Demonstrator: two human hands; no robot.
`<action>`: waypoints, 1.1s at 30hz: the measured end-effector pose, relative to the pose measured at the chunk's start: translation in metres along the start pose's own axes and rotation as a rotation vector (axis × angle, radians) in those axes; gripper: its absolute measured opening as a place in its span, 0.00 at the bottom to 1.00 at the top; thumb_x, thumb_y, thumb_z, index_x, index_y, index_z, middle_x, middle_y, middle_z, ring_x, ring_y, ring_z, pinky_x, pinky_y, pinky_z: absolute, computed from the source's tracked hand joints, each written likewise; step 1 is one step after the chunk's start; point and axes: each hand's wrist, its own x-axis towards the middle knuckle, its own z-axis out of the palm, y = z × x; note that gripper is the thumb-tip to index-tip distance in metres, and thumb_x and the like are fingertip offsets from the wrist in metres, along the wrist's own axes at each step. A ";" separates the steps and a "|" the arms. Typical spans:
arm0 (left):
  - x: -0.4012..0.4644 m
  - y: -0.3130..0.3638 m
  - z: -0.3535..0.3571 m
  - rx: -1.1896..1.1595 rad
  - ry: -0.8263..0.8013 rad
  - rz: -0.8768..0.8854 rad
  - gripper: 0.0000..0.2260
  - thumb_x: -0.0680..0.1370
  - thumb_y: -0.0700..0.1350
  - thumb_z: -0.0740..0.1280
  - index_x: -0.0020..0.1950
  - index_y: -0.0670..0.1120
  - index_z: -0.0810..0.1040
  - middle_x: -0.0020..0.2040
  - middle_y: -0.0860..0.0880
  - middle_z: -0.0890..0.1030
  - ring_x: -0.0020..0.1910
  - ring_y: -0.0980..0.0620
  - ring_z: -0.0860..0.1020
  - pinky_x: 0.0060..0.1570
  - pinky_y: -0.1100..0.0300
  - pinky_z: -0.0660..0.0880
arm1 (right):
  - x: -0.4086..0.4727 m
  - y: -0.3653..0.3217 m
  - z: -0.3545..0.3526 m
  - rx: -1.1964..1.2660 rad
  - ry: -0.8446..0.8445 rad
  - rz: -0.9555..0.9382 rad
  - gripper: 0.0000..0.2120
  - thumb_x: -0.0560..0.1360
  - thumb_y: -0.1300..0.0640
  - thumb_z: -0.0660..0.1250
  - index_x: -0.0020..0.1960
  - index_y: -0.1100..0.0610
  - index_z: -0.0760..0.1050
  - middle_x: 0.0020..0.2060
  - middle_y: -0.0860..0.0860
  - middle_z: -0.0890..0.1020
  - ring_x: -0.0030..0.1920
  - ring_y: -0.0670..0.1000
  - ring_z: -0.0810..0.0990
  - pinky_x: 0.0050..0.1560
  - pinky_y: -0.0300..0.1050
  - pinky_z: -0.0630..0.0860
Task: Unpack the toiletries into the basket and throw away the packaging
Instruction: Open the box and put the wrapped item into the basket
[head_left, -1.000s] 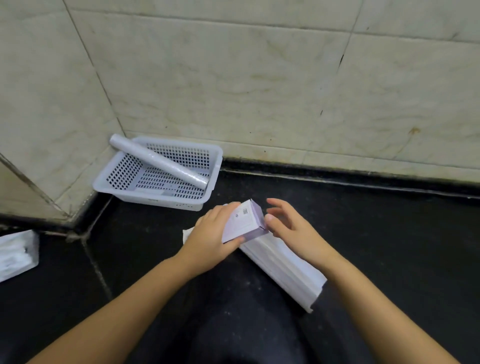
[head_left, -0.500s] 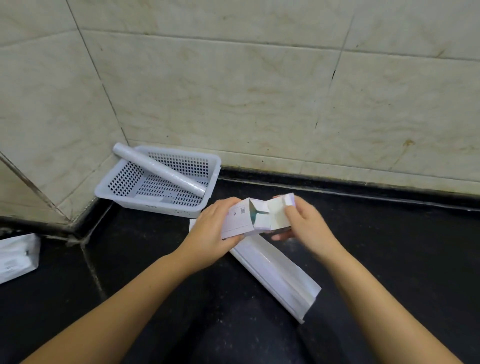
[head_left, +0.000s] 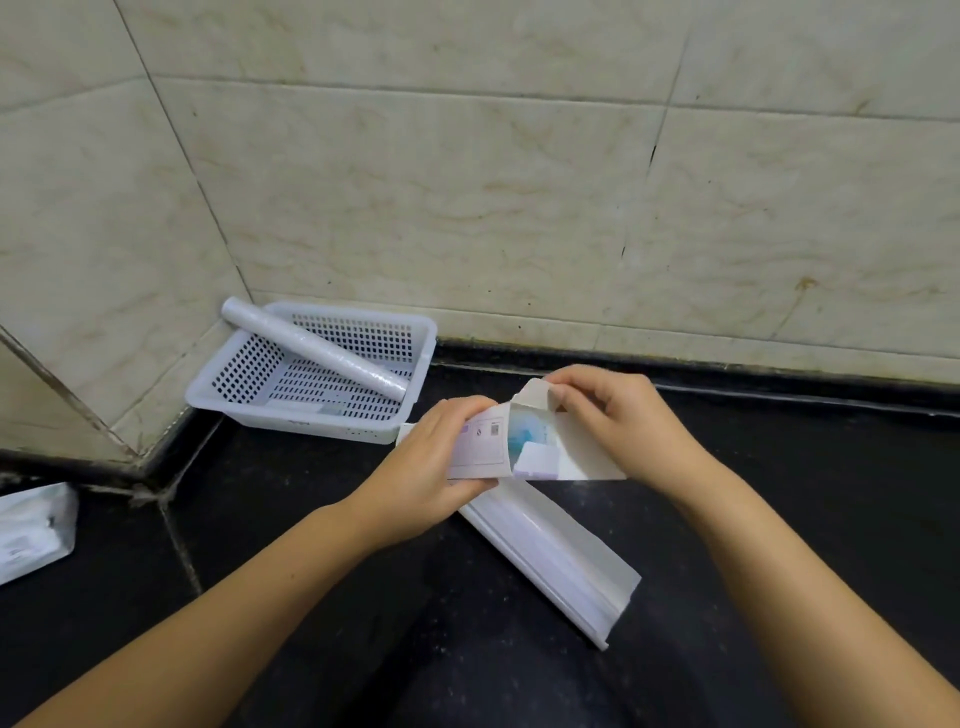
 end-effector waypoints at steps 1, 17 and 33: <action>0.000 0.003 0.000 0.012 -0.012 0.025 0.25 0.72 0.52 0.69 0.66 0.58 0.62 0.60 0.60 0.69 0.60 0.64 0.67 0.58 0.67 0.67 | 0.003 -0.001 -0.004 0.044 -0.011 0.060 0.07 0.77 0.55 0.62 0.48 0.46 0.79 0.38 0.44 0.82 0.39 0.43 0.77 0.39 0.31 0.69; 0.015 0.006 0.003 0.035 0.279 0.054 0.26 0.71 0.45 0.72 0.65 0.52 0.64 0.59 0.58 0.68 0.58 0.60 0.68 0.60 0.62 0.66 | -0.030 -0.034 0.003 -0.160 0.070 -0.065 0.13 0.72 0.59 0.56 0.47 0.54 0.79 0.35 0.47 0.81 0.34 0.45 0.74 0.37 0.39 0.70; 0.016 0.009 0.013 0.420 0.329 0.221 0.27 0.68 0.36 0.71 0.64 0.45 0.65 0.58 0.43 0.77 0.58 0.46 0.71 0.68 0.46 0.62 | -0.004 -0.031 0.031 -0.060 0.150 0.364 0.06 0.70 0.56 0.66 0.41 0.59 0.74 0.35 0.52 0.78 0.32 0.47 0.73 0.28 0.37 0.69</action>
